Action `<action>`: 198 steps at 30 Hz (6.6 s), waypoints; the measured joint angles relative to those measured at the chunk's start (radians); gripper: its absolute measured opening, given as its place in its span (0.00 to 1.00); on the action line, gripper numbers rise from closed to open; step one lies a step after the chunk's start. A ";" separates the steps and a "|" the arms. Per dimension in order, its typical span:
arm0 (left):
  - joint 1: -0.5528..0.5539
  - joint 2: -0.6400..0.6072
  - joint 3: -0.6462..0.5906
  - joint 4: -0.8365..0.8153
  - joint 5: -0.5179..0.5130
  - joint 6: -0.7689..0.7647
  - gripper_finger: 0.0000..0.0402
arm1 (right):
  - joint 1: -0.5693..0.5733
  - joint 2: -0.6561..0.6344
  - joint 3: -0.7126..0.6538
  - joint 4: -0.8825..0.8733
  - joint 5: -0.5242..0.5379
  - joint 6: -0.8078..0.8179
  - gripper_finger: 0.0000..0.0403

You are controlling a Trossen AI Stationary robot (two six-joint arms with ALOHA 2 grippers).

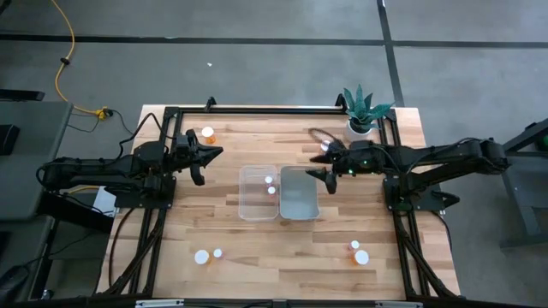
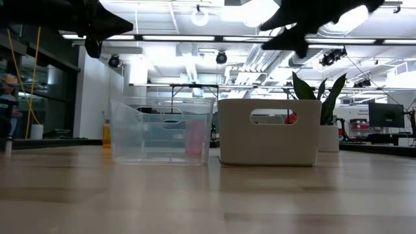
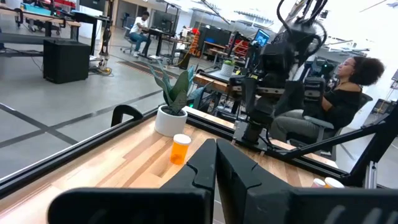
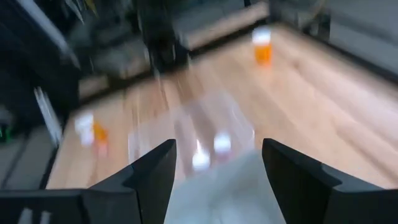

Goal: Pick and place medicine bottles into bin by pill shape (circle, oval)
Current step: Put the small pink pill bottle into the transparent bin

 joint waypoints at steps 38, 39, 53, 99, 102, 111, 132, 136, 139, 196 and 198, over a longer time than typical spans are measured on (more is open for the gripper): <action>0.000 0.000 0.000 0.000 0.000 0.000 0.00 | 0.573 0.654 0.413 -0.976 -0.366 1.181 0.58; 0.000 0.000 0.000 0.000 0.000 0.001 0.00 | 0.573 0.660 0.413 -0.973 -0.369 1.181 0.58; 0.000 0.000 0.000 0.000 0.000 0.000 0.00 | 0.573 0.663 0.366 -0.939 -0.399 1.162 0.38; -0.002 0.010 0.000 -0.016 0.034 -0.074 0.00 | 0.063 1.075 1.326 -1.049 -0.187 -0.390 0.25; -0.004 0.048 0.000 -0.042 0.141 -0.105 0.00 | 0.054 1.081 1.355 -1.045 -0.173 -0.409 0.25; -0.109 0.254 0.071 -0.029 0.151 -0.042 0.00 | -0.005 1.079 1.416 -1.062 -0.100 -0.407 0.25; -0.125 0.553 0.124 0.114 0.084 -0.050 0.00 | -0.021 1.079 1.417 -0.949 -0.121 -0.451 0.25; -0.125 0.558 0.124 0.114 0.116 -0.070 0.00 | -0.021 1.079 1.417 -0.947 -0.121 -0.454 0.25; -0.125 0.558 0.124 0.113 0.121 -0.076 0.00 | -0.021 1.079 1.417 -0.940 -0.121 -0.454 0.25; -0.058 -0.029 0.124 -0.376 -0.061 -0.077 0.00 | -0.011 1.082 0.972 -0.547 -0.055 -0.378 0.25; -0.058 -0.029 0.124 -0.376 -0.061 -0.077 0.00 | -0.011 1.085 0.972 -0.538 -0.055 -0.379 0.25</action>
